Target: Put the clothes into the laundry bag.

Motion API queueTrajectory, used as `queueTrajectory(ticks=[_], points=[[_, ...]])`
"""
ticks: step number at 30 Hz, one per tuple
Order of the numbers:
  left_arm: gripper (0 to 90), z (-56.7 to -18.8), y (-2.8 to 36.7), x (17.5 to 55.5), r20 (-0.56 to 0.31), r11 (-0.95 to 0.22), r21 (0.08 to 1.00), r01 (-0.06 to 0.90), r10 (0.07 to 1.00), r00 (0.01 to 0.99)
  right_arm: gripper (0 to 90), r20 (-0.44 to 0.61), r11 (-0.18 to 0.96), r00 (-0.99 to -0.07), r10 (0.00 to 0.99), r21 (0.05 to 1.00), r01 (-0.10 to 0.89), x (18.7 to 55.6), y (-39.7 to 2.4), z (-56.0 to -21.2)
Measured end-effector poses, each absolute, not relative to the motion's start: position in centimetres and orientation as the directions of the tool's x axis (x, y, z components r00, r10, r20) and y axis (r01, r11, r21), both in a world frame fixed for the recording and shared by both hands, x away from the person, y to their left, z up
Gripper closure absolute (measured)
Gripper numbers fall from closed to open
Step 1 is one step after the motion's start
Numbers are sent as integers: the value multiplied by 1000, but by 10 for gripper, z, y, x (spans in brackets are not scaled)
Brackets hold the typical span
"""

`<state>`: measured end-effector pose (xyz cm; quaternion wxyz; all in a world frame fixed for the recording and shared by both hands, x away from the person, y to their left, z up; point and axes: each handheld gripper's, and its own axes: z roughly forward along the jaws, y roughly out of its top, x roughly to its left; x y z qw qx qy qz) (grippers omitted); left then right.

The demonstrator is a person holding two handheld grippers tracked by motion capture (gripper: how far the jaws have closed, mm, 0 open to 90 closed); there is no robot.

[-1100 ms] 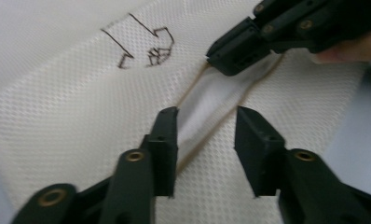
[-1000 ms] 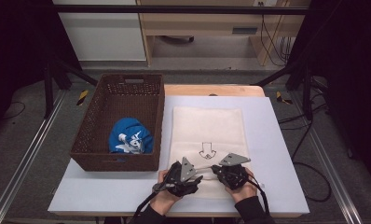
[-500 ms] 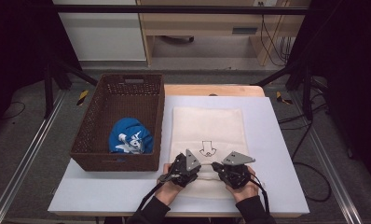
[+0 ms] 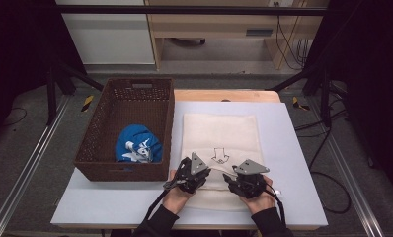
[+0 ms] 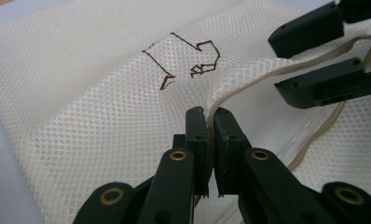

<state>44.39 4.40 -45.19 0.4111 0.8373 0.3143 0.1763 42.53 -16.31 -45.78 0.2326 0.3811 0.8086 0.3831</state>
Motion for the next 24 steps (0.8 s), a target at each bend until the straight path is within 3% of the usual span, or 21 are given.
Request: queueTrajectory(ticks=[5, 6, 8, 10, 14, 17, 24], points=[[835, -453, 44, 443, 40, -467, 800, 377, 668, 743, 667, -110, 441, -584, 804, 769, 462, 429, -159, -459], [805, -453, 45, 443, 23, -461, 803, 378, 659, 752, 756, -110, 439, -583, 805, 771, 461, 429, -159, -459], [782, -452, 46, 441, 18, -455, 807, 377, 656, 754, 793, -98, 435, -589, 802, 771, 464, 430, -160, -459], [695, -450, 50, 437, 2, -440, 817, 372, 648, 761, 870, -80, 421, -594, 801, 780, 463, 429, -162, -456], [675, -440, 67, 415, -42, -378, 852, 362, 640, 767, 874, -90, 420, -588, 804, 785, 455, 429, -163, -454], [780, -440, 71, 405, -53, -369, 859, 355, 625, 779, 874, -86, 411, -584, 807, 792, 451, 428, -163, -453], [889, -467, 59, 390, -66, -442, 811, 383, 581, 811, 874, -79, 365, -566, 821, 834, 413, 427, -167, -441]])
